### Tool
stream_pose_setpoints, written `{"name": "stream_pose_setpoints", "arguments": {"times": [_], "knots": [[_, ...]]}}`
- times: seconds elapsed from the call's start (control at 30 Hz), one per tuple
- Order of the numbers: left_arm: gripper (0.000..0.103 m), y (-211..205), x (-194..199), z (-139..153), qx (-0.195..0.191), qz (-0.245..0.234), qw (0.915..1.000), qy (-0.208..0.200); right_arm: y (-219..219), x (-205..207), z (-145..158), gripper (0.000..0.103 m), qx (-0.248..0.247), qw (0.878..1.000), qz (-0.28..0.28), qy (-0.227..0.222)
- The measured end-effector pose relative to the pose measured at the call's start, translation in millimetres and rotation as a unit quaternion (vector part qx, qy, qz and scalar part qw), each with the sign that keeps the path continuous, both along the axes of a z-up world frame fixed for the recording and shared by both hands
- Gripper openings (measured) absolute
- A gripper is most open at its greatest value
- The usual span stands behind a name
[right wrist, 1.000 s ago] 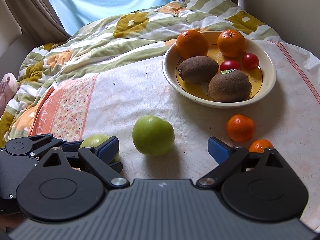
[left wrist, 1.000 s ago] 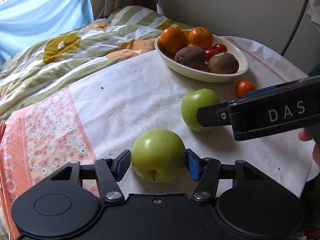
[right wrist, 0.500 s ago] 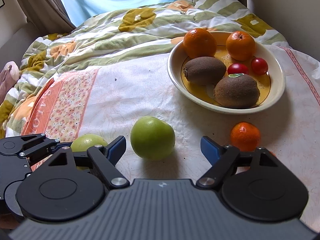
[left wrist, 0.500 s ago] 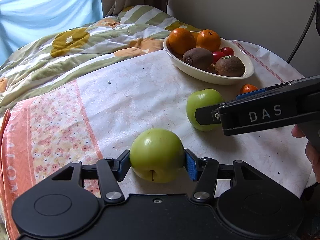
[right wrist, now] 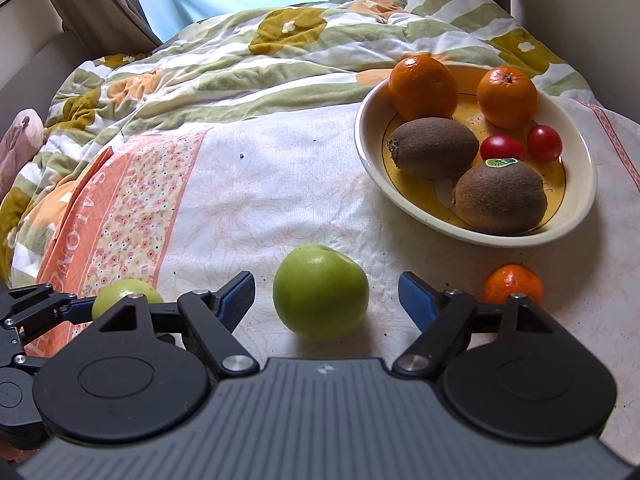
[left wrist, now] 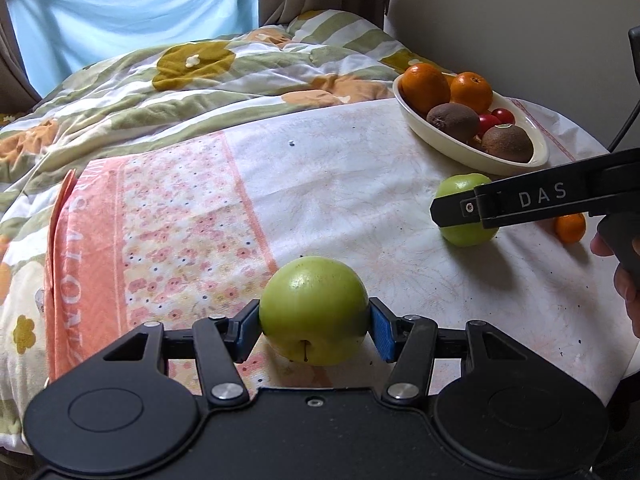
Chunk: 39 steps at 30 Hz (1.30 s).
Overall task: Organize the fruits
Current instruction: 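Grasp a green apple with the left gripper while the right gripper grasps the other, then carry the green apples into the bowl and open both grippers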
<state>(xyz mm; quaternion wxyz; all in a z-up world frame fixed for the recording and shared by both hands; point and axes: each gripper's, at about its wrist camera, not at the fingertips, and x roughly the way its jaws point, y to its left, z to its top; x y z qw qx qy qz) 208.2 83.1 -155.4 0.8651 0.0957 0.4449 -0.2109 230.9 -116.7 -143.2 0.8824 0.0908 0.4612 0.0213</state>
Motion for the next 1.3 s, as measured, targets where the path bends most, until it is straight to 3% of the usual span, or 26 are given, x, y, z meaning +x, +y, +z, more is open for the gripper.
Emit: {"name": "stream_pose_setpoints", "arguments": {"times": [0.07,0.27,0.67,1.0,1.3], "knots": [[0.06,4.8,-0.9,0.7,0.0,0.006,1.0,-0.001,1.5,1.5,-1.7,0.083,0.004,1.0,0.002,0.004],[0.06,16.8,-2.8,2.8,-0.004,0.021,0.9998,0.002,4.3,3.3,-7.5,0.068,0.012,1.0,-0.002,0.014],[0.06,23.8,-11.4,22.9,-0.01,0.024,0.9995,-0.019,6.3,-8.3,6.9,0.068,0.013,1.0,-0.006,0.003],[0.06,9.0,-24.3,80.4,-0.024,0.012,0.9976,-0.064,-9.4,-35.2,65.4,0.068,0.03,0.999,-0.021,-0.038],[0.06,-26.2,-21.9,119.4,-0.031,0.01,0.9941,-0.103,-56.6,-39.6,106.7,0.068,0.039,0.996,-0.026,-0.073]]}}
